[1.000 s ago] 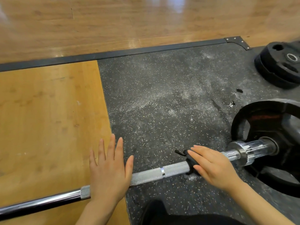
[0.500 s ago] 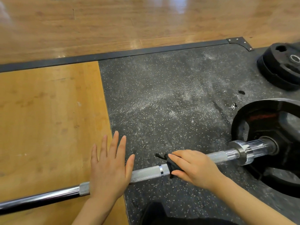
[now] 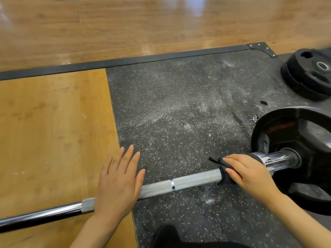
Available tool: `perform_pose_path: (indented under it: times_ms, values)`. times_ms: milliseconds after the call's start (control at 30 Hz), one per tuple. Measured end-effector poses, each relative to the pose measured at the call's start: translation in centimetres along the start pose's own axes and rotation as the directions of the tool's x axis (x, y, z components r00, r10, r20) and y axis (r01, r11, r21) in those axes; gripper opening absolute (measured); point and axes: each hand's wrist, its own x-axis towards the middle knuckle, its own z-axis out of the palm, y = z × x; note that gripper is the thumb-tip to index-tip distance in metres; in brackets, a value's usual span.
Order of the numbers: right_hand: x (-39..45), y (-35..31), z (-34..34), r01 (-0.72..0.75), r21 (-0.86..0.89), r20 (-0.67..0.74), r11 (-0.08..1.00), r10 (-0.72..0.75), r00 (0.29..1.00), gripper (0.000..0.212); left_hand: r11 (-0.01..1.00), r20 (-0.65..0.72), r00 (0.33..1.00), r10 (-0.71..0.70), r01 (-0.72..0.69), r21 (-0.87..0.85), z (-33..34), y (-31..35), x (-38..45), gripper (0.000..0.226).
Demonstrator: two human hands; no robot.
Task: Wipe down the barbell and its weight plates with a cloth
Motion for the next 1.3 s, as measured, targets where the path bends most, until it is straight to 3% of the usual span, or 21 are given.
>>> perform_pose_path:
  times_ms: [133,267,467,667,867,1033,1167,1300]
  values:
    - [0.1,-1.0,0.0,-0.016,0.036,-0.02,0.999,0.016,1.0,0.051,0.977,-0.007,0.978,0.207,-0.207,-0.051,0.3,3.3,1.3,0.055]
    - [0.1,-2.5,0.7,-0.074,0.07,-0.056,0.995,0.078,0.995,0.041,0.936,0.104,0.93,0.352,-0.351,-0.028,1.6,7.2,2.3,0.052]
    - [-0.3,-3.2,1.8,-0.087,0.068,-0.148,0.994,0.097,0.984,0.042,0.938,0.209,0.924,0.32,-0.34,0.068,2.9,7.4,2.9,0.058]
    - [0.4,-0.9,1.7,0.035,-0.014,-0.144,0.999,-0.037,0.989,0.038,0.94,0.2,0.927,0.317,-0.336,0.066,3.1,7.0,3.5,0.067]
    - [-0.1,-0.4,1.5,-0.127,-0.037,-0.181,0.991,0.118,0.976,0.037,0.946,0.216,0.929,0.301,-0.32,0.057,3.0,6.6,4.5,0.07]
    - [-1.0,-2.8,3.0,-0.343,0.118,-0.233,0.932,0.362,0.903,0.038,0.94,0.168,0.934,0.314,-0.331,0.08,3.1,6.1,5.5,0.068]
    - [0.0,-3.1,3.3,-0.366,0.099,-0.222,0.925,0.379,0.898,0.041,0.917,0.143,0.92,0.365,-0.382,0.117,3.1,6.0,6.1,0.061]
    - [2.6,-2.4,2.6,-0.392,0.002,-0.117,0.92,0.389,0.914,0.061,0.914,0.181,0.916,0.357,-0.382,0.134,3.1,5.9,6.6,0.063]
